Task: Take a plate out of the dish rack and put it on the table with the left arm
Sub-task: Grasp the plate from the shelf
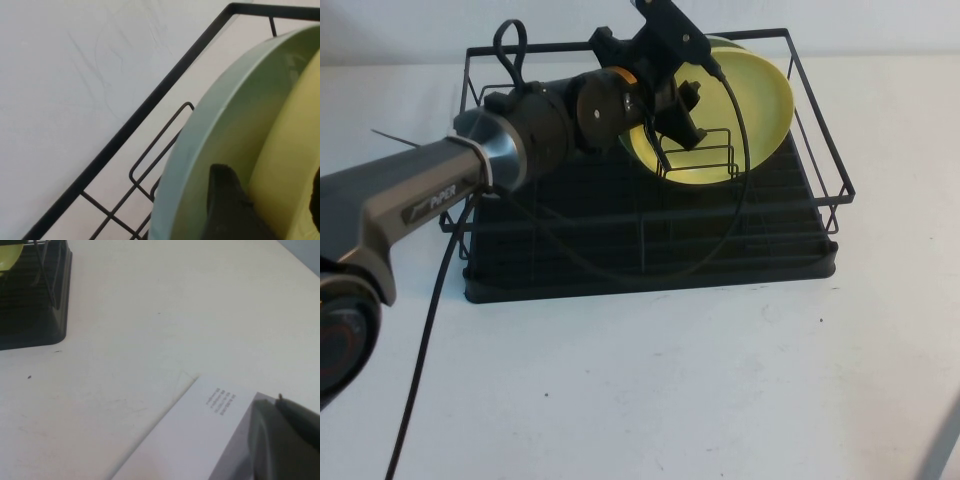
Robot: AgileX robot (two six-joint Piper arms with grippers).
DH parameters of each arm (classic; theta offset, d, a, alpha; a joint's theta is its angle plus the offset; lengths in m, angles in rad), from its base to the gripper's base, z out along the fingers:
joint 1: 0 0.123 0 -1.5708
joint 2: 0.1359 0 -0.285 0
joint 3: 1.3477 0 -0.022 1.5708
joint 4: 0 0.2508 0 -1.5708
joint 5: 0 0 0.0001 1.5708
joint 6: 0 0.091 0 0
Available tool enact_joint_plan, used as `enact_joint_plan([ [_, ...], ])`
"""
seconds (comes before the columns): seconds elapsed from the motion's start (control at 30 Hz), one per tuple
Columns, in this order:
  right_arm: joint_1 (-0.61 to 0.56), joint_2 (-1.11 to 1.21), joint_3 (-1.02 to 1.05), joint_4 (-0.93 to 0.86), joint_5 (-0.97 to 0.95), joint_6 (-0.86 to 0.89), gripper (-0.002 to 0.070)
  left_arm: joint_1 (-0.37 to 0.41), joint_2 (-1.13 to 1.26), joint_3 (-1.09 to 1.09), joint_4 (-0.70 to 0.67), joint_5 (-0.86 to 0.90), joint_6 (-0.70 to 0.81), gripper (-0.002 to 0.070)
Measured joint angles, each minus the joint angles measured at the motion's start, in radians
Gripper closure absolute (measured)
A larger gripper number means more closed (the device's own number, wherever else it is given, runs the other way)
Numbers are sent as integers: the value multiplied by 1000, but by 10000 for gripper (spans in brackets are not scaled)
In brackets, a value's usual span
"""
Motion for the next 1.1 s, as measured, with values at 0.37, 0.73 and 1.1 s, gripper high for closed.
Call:
enact_joint_plan([
  [0.37,0,0,0,0,0,0,696,0,19,2,-1,-36,-8,503],
  [0.73,0,0,0,0,0,0,696,-2,-22,6,57,-104,-1,599],
  [1.1,0,0,0,0,0,0,696,-2,-129,6,91,-118,9,599],
])
